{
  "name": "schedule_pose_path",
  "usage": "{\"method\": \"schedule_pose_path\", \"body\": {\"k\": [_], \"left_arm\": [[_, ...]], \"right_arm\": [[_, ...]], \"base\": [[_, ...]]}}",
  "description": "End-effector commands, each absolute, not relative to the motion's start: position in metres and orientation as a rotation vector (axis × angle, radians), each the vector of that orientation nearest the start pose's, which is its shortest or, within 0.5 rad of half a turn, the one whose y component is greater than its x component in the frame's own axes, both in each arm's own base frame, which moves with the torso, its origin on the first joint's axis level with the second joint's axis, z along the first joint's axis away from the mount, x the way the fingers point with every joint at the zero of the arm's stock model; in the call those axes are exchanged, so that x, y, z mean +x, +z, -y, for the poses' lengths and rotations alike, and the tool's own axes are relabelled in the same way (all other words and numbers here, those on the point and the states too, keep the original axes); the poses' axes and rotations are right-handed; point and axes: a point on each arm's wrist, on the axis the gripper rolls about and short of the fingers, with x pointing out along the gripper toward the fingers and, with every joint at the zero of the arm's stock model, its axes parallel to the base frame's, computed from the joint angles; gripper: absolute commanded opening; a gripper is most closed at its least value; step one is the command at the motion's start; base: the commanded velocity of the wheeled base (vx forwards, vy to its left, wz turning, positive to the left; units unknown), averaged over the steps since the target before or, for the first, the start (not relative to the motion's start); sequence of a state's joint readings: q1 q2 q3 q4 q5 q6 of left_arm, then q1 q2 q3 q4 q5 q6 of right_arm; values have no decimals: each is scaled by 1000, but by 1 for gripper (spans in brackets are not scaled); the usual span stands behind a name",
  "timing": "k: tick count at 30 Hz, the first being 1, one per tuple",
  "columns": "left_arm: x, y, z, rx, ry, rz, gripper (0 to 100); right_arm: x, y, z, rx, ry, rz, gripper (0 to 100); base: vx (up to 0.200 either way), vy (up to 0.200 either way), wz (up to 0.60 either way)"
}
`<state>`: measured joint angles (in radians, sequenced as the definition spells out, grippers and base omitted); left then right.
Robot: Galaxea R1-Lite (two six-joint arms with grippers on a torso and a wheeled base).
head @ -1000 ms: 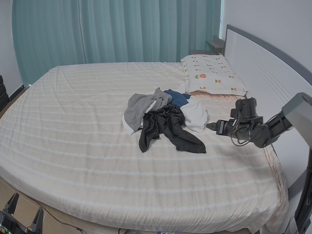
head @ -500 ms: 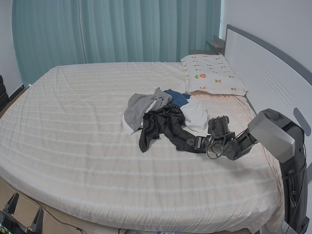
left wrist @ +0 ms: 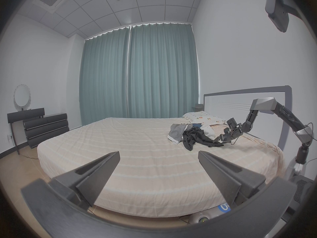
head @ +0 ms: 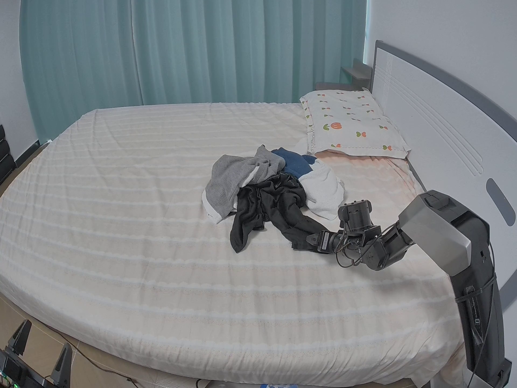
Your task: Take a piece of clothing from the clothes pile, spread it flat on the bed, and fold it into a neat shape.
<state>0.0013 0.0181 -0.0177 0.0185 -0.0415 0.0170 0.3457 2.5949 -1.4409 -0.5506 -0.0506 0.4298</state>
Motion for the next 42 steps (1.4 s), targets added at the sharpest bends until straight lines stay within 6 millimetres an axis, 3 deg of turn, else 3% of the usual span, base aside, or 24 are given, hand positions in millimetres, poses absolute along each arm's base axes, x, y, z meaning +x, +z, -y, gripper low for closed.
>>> {"method": "schedule_pose_path", "body": {"k": [1, 7, 17, 18, 25, 28, 31, 34, 37, 39, 42], "left_arm": [[-23, 75, 1, 16, -40, -20, 100], [-23, 75, 1, 16, -40, -20, 100], [-23, 75, 1, 16, -40, -20, 100], [-23, 75, 1, 16, -40, -20, 100], [-23, 75, 1, 18, -40, -20, 100], [-23, 75, 1, 16, -40, -20, 100], [-23, 74, 1, 18, -40, -17, 100], [-23, 75, 1, 30, -40, -15, 100], [-23, 74, 1, 29, -40, -15, 100], [-23, 74, 1, 26, -40, -15, 100], [-23, 75, 1, 38, -40, -12, 100]], "right_arm": [[456, -38, -161, 287, 126, -636, 100], [460, -41, -156, 278, 89, -624, 100], [453, -38, -177, 278, 147, -622, 100], [452, -39, -179, 269, 150, -626, 0], [451, -45, -185, 263, 158, -633, 0], [452, -39, -184, 278, 160, -620, 0], [452, -23, -183, 317, 156, -592, 0], [439, 22, -180, 442, 164, -559, 0], [422, 43, -174, 481, 207, -577, 0], [394, 63, -165, 501, 282, -585, 0], [371, 74, -158, 514, 326, -556, 0]], "base": [[0, 0, 0], [0, 0, 0], [0, 0, 0], [0, 0, 0], [0, 0, 0], [0, 0, 0], [0, 0, 0], [0, 0, 0], [0, 0, 0], [0, 0, 0], [0, 0, 0]]}}
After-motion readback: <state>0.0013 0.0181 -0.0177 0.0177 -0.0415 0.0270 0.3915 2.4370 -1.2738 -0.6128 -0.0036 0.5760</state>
